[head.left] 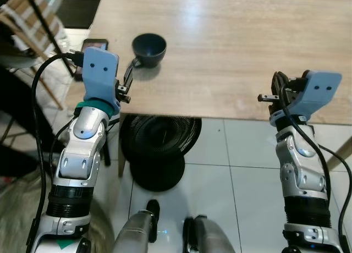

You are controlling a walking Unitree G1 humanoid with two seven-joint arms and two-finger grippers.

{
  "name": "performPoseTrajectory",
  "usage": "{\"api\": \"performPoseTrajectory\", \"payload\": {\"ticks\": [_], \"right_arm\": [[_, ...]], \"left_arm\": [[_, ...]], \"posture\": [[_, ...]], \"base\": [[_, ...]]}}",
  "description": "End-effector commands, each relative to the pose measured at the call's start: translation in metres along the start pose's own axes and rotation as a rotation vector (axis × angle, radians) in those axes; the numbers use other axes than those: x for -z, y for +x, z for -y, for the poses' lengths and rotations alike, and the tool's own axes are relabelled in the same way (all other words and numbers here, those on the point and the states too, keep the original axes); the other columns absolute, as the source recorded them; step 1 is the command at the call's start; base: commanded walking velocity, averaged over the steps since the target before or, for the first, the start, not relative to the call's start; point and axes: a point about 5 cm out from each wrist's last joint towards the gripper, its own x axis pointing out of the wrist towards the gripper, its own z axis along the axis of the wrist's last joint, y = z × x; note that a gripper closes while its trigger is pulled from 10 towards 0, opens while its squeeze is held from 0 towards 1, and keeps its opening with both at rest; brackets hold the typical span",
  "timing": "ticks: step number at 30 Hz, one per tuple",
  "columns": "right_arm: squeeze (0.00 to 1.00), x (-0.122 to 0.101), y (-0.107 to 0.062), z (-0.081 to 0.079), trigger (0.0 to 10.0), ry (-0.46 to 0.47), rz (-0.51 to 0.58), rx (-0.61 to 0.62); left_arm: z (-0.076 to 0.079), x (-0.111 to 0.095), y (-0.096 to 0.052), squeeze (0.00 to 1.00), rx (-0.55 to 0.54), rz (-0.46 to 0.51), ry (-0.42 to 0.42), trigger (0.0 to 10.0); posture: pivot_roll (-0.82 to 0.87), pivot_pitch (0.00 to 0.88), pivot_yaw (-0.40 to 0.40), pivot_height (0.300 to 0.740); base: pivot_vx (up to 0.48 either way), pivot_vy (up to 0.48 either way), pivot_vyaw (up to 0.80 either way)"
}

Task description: Setting the table

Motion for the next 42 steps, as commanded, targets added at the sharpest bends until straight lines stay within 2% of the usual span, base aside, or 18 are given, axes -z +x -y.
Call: {"api": "performPoseTrajectory", "payload": {"ticks": [1, 42], "right_arm": [[0.0, 0.0025, -0.0023, 0.0042, 10.0, -0.002, -0.015, 0.016], [0.0, 0.0017, -0.0014, 0.0052, 10.0, -0.009, -0.01, 0.018]], "left_arm": [[0.0014, 0.001, 0.0001, 0.0, 0.008, -0.002, 0.0, 10.0], [0.0041, -0.0006, 0.0029, 0.0, 0.02, 0.01, -0.006, 10.0]], "posture": [[0.02, 0.112, 0.027, 0.74], [0.02, 0.098, 0.031, 0.74]], "base": [[-0.349, 0.0, 0.0], [-0.336, 0.0, 0.0]]}}
